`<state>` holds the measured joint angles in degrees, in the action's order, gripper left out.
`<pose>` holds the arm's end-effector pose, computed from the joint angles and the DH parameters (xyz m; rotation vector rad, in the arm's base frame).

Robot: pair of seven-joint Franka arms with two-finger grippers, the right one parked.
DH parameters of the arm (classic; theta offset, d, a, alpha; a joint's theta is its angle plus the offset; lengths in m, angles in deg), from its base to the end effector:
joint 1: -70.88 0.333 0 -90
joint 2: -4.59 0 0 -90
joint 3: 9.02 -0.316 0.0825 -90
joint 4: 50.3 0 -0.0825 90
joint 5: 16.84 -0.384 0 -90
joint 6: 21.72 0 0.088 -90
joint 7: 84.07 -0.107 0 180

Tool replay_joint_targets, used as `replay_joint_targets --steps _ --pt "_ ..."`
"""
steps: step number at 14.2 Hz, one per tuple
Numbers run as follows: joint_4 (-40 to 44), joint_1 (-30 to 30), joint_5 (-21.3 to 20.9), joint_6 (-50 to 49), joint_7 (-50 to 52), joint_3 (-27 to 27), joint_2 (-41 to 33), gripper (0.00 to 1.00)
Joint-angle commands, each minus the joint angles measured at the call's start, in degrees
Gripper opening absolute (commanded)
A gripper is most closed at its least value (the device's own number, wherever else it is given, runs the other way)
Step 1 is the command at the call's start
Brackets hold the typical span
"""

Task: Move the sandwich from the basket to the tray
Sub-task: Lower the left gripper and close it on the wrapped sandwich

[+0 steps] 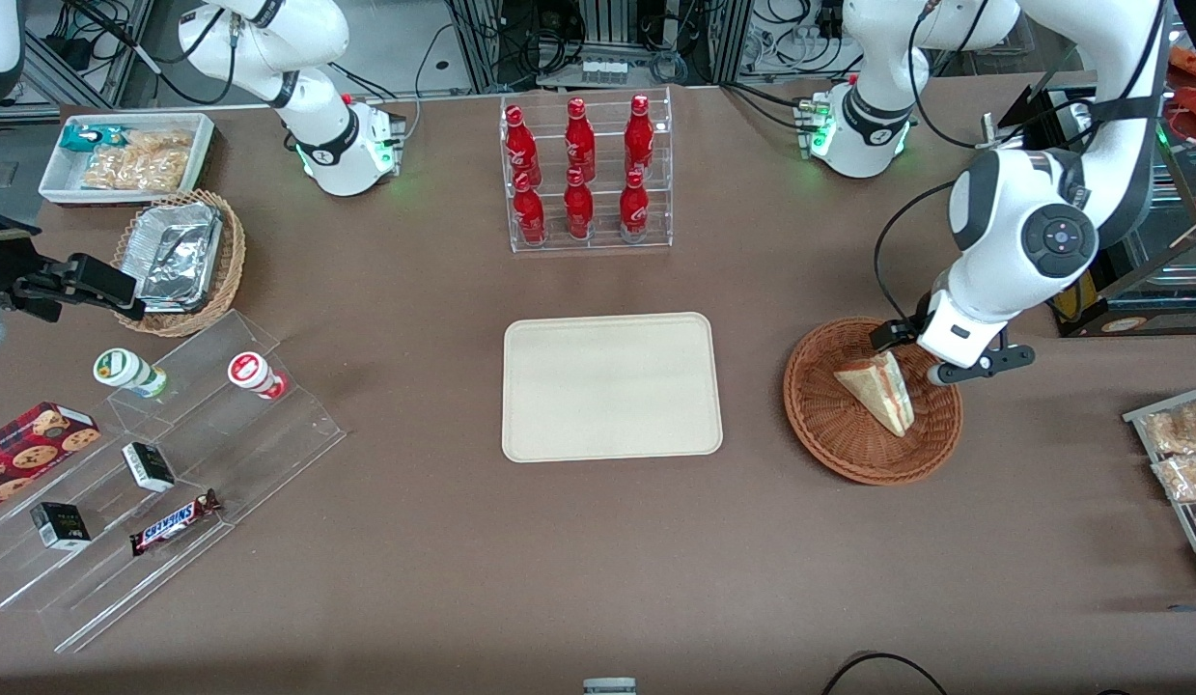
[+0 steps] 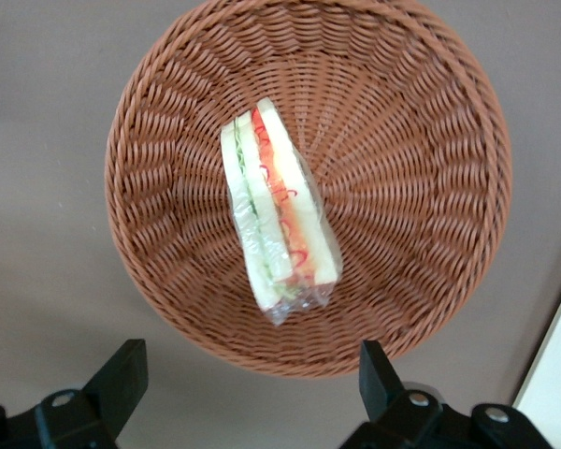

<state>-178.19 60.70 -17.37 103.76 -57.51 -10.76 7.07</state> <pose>0.5151 -0.0761 0.3452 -3.0679 -0.4803 0.1224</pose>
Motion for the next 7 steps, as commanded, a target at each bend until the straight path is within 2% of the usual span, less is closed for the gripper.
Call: replay_joint_targets --steps 1,4,7 --pt "-3.1 -1.1 -0.2 5.6 11.4 -0.4 -1.3 1.00" --pt "-5.8 -1.1 -0.2 14.0 27.9 -0.4 -0.2 1.00" --pt "-6.3 -0.9 -0.1 16.4 31.4 -0.4 1.3 1.00"
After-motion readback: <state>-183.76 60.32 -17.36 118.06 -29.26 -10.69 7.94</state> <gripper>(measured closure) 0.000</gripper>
